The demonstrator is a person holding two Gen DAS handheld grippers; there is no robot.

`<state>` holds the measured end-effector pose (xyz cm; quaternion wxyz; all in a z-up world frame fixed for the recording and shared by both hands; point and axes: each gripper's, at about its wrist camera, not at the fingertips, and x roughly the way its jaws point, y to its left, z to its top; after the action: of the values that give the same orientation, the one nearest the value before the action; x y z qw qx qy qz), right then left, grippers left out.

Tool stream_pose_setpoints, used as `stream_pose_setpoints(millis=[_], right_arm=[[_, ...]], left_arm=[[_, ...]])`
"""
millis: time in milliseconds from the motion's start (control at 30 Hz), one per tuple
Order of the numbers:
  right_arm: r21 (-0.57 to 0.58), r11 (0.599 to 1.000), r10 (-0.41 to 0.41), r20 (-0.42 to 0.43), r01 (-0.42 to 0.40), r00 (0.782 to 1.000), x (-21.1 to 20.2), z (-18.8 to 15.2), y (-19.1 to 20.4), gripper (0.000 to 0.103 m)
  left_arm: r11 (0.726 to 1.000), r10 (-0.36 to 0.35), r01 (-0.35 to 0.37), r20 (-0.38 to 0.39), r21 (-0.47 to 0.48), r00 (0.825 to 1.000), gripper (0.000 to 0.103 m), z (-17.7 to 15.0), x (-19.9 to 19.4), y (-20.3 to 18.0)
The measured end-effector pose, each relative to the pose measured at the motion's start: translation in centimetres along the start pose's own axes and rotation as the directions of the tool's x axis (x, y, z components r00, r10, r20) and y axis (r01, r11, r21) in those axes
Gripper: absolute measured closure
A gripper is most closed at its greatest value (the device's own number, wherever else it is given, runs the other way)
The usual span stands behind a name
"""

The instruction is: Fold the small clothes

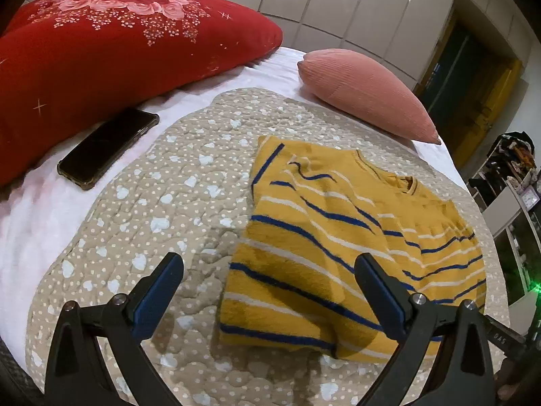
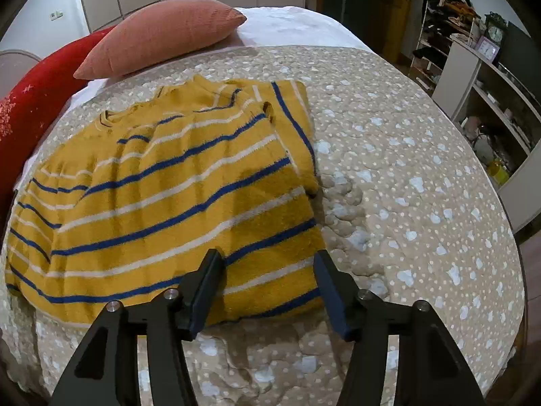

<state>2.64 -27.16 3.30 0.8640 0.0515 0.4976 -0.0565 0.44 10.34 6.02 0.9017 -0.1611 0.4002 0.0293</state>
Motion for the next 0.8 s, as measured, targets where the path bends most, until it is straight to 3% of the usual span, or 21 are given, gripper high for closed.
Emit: stream_pose_setpoints(millis=[167, 300, 433, 533, 800], right_arm=[[-0.022, 0.999, -0.023, 0.002, 0.023, 1.0, 0.2, -0.2, 0.3, 0.037], [-0.022, 0.999, -0.04, 0.004, 0.04, 0.999, 0.3, -0.4, 0.1, 0.028], [0.026, 1.0, -0.012, -0.015, 0.012, 1.0, 0.7, -0.8, -1.0, 0.024], [0.07, 0.997, 0.023, -0.021, -0.021, 1.0, 0.8, -1.0, -1.7, 0.024], [0.055, 0.998, 0.0, 0.033, -0.002, 0.999, -1.1, -1.3, -1.3, 0.024]], left_arm=[[1.0, -0.021, 0.021, -0.004, -0.003, 1.0, 0.002, 0.1, 0.1, -0.5], [0.999, -0.033, 0.033, -0.001, -0.001, 0.999, 0.002, 0.1, 0.1, -0.8], [0.999, -0.044, 0.044, 0.004, 0.001, 0.999, 0.002, 0.1, 0.0, -1.0], [0.999, -0.052, 0.052, 0.003, -0.003, 0.999, 0.002, 0.2, 0.0, -0.9], [0.998, -0.069, 0.069, 0.001, -0.002, 0.998, 0.002, 0.2, 0.0, -1.0]])
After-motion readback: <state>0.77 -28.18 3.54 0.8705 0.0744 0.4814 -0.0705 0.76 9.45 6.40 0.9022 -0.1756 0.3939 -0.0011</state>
